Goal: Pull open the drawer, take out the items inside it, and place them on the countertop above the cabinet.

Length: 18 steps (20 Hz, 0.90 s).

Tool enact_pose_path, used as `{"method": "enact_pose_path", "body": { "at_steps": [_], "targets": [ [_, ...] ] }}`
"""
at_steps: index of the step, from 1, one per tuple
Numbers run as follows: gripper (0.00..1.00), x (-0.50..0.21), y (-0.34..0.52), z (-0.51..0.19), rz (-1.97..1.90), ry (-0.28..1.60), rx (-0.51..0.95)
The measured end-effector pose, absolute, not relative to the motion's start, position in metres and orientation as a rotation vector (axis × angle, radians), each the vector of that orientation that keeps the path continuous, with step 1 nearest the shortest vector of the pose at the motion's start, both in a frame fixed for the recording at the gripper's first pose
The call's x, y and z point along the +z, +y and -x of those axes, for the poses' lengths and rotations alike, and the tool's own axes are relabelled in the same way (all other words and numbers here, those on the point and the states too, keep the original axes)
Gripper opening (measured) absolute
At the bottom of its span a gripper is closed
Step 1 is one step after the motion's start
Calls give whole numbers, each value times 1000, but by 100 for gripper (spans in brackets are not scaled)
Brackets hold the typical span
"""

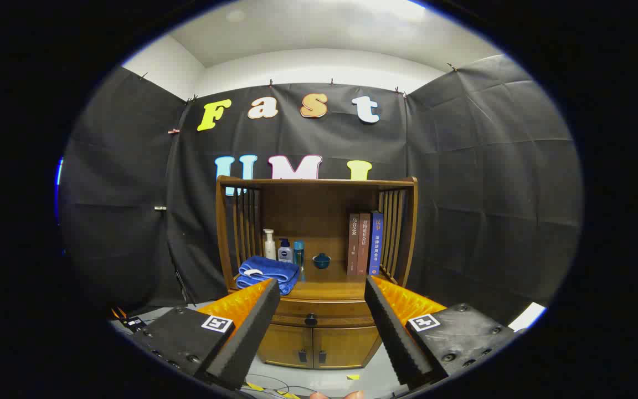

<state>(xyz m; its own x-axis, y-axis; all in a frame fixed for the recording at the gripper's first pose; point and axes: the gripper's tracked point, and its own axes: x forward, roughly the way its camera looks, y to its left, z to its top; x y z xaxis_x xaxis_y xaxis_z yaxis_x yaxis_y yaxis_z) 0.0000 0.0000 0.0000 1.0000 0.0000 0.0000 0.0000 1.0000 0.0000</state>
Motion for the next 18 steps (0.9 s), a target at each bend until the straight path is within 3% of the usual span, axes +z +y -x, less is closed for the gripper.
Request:
{"method": "enact_pose_path", "body": {
  "at_steps": [18],
  "targets": [
    [99, 0, -1, 3, -3, 9, -1]
  ]
}}
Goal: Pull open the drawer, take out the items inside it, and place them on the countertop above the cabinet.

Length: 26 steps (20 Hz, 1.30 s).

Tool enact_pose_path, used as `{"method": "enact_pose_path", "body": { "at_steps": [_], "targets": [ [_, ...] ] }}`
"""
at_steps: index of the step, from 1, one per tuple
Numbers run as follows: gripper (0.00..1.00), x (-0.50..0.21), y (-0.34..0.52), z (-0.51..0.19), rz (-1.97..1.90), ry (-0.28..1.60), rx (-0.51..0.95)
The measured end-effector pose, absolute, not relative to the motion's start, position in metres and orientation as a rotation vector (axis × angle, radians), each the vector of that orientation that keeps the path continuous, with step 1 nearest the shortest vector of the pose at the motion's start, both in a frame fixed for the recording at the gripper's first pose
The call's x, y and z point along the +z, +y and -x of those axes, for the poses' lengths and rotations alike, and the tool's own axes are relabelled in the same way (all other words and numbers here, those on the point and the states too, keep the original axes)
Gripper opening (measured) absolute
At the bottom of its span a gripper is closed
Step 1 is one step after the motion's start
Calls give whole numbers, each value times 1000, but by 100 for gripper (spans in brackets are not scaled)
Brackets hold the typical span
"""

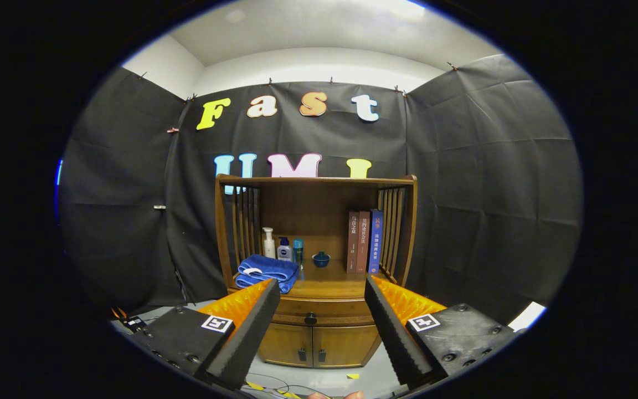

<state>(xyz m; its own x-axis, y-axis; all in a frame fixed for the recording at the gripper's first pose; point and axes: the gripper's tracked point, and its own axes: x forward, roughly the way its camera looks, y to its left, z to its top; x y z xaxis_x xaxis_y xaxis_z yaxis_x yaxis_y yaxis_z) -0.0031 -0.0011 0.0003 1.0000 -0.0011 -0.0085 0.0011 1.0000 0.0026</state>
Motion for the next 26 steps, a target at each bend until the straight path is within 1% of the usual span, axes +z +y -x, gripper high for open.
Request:
{"method": "enact_pose_path", "body": {
  "at_steps": [7, 13, 19, 26],
  "targets": [
    [99, -5, 0, 1, 1, 11, 3],
    [99, -25, 6, -6, -13, -14, 25],
    [99, -78, 7, -25, 10, -50, 0],
    [99, -171, 21, -75, 43, -13, 2]
  ]
}}
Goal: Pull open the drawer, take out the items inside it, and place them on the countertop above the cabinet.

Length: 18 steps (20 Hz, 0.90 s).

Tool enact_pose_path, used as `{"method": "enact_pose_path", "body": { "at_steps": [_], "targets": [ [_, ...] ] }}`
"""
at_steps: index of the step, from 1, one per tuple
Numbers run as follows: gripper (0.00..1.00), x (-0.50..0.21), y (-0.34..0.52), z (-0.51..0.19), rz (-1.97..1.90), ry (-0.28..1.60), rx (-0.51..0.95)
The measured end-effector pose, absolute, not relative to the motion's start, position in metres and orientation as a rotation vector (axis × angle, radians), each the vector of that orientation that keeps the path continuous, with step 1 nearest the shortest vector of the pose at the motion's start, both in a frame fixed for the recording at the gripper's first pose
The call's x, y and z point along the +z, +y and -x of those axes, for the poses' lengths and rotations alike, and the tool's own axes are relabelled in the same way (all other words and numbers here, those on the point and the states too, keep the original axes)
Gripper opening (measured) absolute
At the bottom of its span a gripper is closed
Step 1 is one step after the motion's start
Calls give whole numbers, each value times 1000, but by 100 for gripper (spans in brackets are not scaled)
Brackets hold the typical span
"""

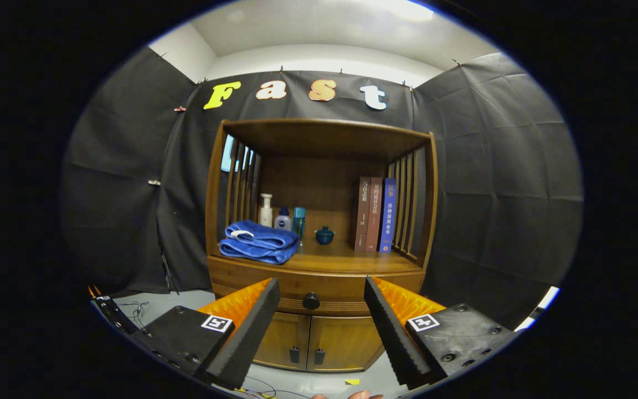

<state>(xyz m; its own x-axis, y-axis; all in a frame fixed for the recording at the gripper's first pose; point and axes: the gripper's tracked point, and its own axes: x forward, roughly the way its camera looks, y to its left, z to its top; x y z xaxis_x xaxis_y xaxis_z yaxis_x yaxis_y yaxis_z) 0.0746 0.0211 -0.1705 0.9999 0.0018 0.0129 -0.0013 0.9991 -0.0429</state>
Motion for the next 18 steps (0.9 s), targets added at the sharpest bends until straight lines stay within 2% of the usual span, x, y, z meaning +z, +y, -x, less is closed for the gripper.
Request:
{"method": "enact_pose_path", "body": {
  "at_steps": [9, 16, 18],
  "targets": [
    [99, -265, 24, -194, 4, 93, -22],
    [100, -317, 30, -254, -19, 164, -22],
    [91, -323, 34, -262, -14, 169, -20]
  ]
}}
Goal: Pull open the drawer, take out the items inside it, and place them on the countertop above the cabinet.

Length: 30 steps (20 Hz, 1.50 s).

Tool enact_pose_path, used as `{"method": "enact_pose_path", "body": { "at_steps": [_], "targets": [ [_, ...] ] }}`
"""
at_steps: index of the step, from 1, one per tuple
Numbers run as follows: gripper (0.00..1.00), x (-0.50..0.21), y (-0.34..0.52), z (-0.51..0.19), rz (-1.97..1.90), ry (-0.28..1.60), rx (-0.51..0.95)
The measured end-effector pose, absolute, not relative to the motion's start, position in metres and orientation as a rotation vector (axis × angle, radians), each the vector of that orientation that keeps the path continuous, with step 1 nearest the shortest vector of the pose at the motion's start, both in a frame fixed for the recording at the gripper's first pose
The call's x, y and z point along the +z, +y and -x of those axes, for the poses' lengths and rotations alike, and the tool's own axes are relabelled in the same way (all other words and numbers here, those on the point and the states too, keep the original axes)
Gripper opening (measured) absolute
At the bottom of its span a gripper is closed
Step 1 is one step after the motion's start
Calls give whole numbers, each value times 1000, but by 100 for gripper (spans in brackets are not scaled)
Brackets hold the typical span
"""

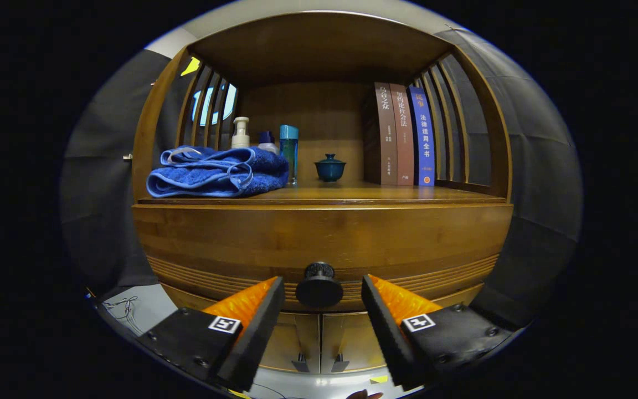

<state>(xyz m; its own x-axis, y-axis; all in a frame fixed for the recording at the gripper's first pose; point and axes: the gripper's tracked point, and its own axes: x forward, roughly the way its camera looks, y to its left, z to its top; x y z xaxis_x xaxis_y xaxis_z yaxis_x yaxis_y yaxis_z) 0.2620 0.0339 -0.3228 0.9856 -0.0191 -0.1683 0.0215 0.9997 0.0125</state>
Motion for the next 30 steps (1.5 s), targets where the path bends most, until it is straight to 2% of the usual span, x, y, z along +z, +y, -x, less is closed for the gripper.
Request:
{"method": "enact_pose_path", "body": {
  "at_steps": [4, 8, 9, 13, 30],
  "targets": [
    [53, -328, 31, -268, -56, 167, -33],
    [33, -323, 33, -263, -1, 164, -42],
    [23, -323, 33, -256, 4, 163, -35],
    [23, -327, 30, -245, 14, 150, -18],
    [22, -328, 31, -108, -11, 152, -38]
  ]
}}
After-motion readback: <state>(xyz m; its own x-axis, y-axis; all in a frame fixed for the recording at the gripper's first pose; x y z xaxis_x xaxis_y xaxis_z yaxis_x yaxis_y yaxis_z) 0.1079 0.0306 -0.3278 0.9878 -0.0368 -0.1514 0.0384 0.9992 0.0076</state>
